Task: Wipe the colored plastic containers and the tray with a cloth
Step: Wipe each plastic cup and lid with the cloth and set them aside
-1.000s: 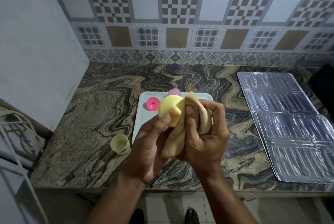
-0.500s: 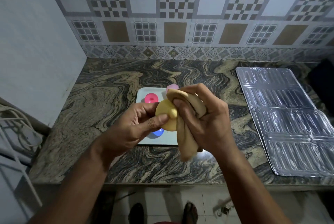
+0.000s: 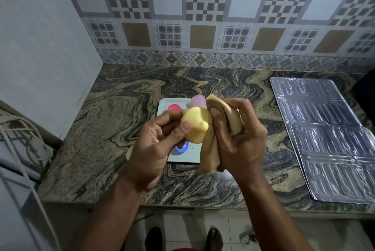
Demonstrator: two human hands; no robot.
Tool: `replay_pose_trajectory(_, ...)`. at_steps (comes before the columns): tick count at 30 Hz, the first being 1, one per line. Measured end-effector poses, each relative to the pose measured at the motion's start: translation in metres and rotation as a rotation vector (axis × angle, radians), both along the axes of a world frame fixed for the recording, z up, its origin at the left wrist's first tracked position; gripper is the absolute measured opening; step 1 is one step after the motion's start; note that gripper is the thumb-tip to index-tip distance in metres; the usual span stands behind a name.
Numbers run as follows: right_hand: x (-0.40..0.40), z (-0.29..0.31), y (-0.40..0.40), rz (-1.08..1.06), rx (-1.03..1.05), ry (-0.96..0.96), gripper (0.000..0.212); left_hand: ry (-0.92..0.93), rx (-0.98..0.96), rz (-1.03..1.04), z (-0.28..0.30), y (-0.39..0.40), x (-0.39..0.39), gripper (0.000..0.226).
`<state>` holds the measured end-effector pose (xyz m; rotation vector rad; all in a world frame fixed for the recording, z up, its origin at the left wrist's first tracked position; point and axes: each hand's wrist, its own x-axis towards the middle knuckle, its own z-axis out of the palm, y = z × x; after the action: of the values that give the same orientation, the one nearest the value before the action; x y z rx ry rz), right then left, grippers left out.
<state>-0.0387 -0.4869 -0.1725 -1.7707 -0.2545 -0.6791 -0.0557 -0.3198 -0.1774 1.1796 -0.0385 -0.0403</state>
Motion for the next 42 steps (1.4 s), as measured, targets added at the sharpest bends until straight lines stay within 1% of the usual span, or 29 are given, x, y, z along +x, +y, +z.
replay_pose_trajectory(1,0.004,0.0,-0.004,-0.038,-0.031,0.005,0.009,-0.042,0.069,0.009,0.001,0.003,0.001,0.024)
replay_pose_trajectory(3,0.01,0.003,-0.013,-0.079,-0.018,0.008,0.009,-0.088,0.166,0.041,0.002,0.006,0.002,0.026)
replay_pose_trajectory(6,0.007,0.012,-0.017,0.01,-0.05,-0.012,0.012,-0.126,0.216,0.121,0.004,0.007,0.003,0.031)
replay_pose_trajectory(8,-0.001,0.015,-0.012,0.078,-0.124,-0.021,0.015,-0.129,0.227,0.103,0.006,0.004,0.003,0.025)
replay_pose_trajectory(10,-0.006,0.014,-0.005,0.114,-0.166,-0.036,0.016,-0.096,0.185,0.066,0.006,0.003,0.002,0.02)
replay_pose_trajectory(12,-0.008,0.013,-0.004,0.116,-0.185,-0.054,0.014,-0.034,0.094,0.041,0.005,0.002,0.001,0.017)
replay_pose_trajectory(15,-0.012,0.011,-0.01,0.091,-0.266,-0.087,0.015,0.108,-0.061,0.047,0.005,0.004,0.002,0.034)
replay_pose_trajectory(16,-0.014,0.01,-0.012,0.073,-0.295,-0.09,0.016,0.145,-0.09,0.063,0.006,0.004,0.003,0.036)
replay_pose_trajectory(18,-0.017,0.007,-0.015,0.041,-0.283,-0.083,0.015,0.165,-0.093,0.085,0.007,0.005,0.006,0.028)
replay_pose_trajectory(20,-0.019,0.008,-0.019,0.01,-0.221,-0.086,0.015,0.148,-0.064,0.089,0.009,0.006,0.008,0.023)
replay_pose_trajectory(22,-0.017,0.011,-0.021,0.004,-0.212,-0.103,0.016,0.125,-0.044,0.086,0.009,0.005,0.009,0.02)
replay_pose_trajectory(24,-0.014,0.013,-0.021,0.048,-0.259,-0.108,0.017,0.088,-0.019,0.064,0.011,0.004,0.006,0.018)
replay_pose_trajectory(28,-0.002,0.019,-0.019,0.096,-0.384,-0.126,0.018,-0.048,0.084,-0.043,0.015,0.0,0.002,0.015)
replay_pose_trajectory(31,0.01,0.026,-0.018,0.098,-0.418,-0.156,0.016,-0.124,0.177,-0.108,0.022,0.002,0.002,0.02)
replay_pose_trajectory(34,0.023,0.032,-0.018,0.052,-0.369,-0.145,0.014,-0.147,0.266,-0.142,0.026,0.005,0.002,0.022)
replay_pose_trajectory(37,0.029,0.034,-0.026,0.029,-0.182,-0.07,0.01,-0.121,0.257,-0.099,0.027,0.006,0.002,0.022)
replay_pose_trajectory(38,0.028,0.035,-0.029,0.039,-0.148,-0.05,0.009,-0.107,0.243,-0.08,0.026,0.007,0.002,0.022)
replay_pose_trajectory(40,0.023,0.034,-0.034,0.053,-0.158,-0.035,0.009,-0.082,0.222,-0.058,0.025,0.008,0.002,0.024)
replay_pose_trajectory(42,0.017,0.034,-0.034,0.088,-0.22,-0.045,0.01,-0.067,0.22,-0.046,0.023,0.008,0.002,0.026)
